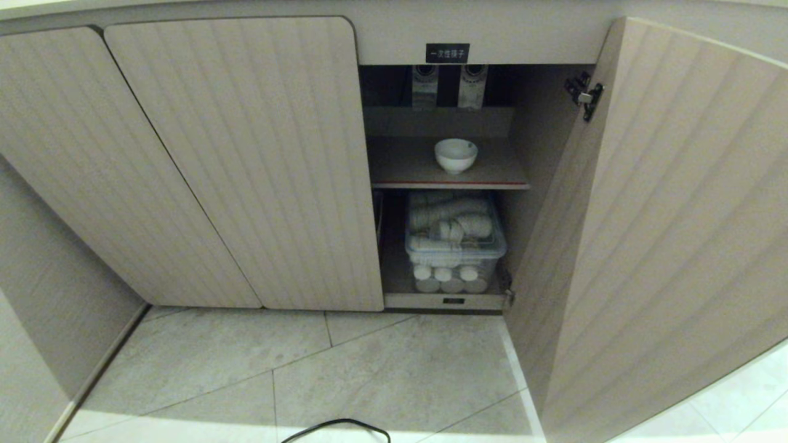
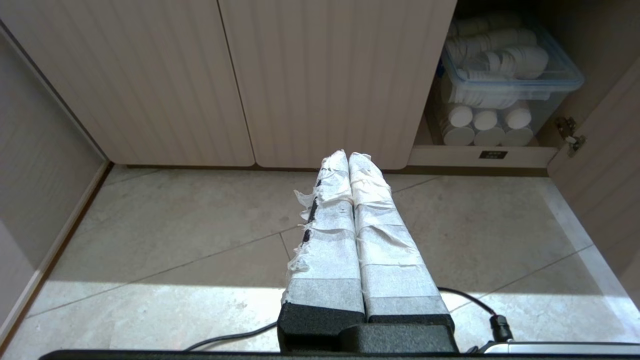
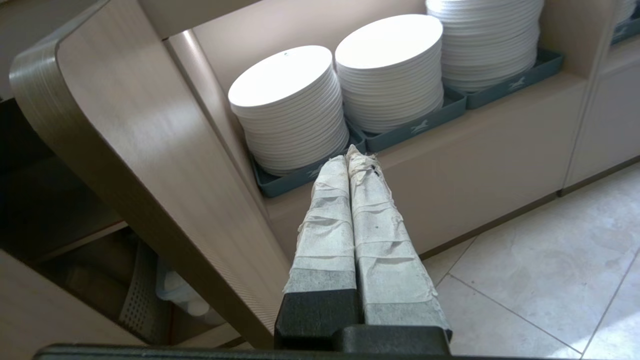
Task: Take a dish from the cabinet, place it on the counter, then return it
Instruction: Close the cabinet door
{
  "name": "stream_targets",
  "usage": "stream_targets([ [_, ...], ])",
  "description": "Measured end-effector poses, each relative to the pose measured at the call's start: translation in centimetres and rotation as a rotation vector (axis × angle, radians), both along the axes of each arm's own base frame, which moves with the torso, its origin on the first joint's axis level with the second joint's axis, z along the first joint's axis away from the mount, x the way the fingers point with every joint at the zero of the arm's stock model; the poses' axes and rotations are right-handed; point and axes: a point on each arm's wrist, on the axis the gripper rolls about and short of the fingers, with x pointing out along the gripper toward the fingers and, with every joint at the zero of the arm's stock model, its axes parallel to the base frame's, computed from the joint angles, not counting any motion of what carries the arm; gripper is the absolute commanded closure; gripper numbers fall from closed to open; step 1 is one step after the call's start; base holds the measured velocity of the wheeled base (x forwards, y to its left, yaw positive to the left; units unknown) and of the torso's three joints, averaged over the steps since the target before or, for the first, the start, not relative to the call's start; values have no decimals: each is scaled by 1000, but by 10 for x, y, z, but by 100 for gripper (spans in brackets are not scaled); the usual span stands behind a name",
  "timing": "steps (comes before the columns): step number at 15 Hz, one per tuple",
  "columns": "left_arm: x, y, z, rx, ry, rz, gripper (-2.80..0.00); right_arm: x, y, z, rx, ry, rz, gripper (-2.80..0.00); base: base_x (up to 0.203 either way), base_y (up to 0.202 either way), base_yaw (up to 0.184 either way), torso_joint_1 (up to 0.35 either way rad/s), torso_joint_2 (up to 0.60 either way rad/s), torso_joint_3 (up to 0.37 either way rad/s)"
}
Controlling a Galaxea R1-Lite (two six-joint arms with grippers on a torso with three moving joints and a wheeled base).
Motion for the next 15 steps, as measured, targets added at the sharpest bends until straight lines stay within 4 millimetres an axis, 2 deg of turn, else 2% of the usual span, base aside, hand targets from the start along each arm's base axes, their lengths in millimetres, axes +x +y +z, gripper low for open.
stream_targets([
  [5,0,0,0,0,0,0,0,8,0,-4,3,42,16,0,0,0,0,0,0,0],
  [10,0,0,0,0,0,0,0,17,-1,-18,24,105,46,0,0,0,0,0,0,0],
  [15,0,0,0,0,0,0,0,27,-2,-15,21,85,48,0,0,0,0,0,0,0],
])
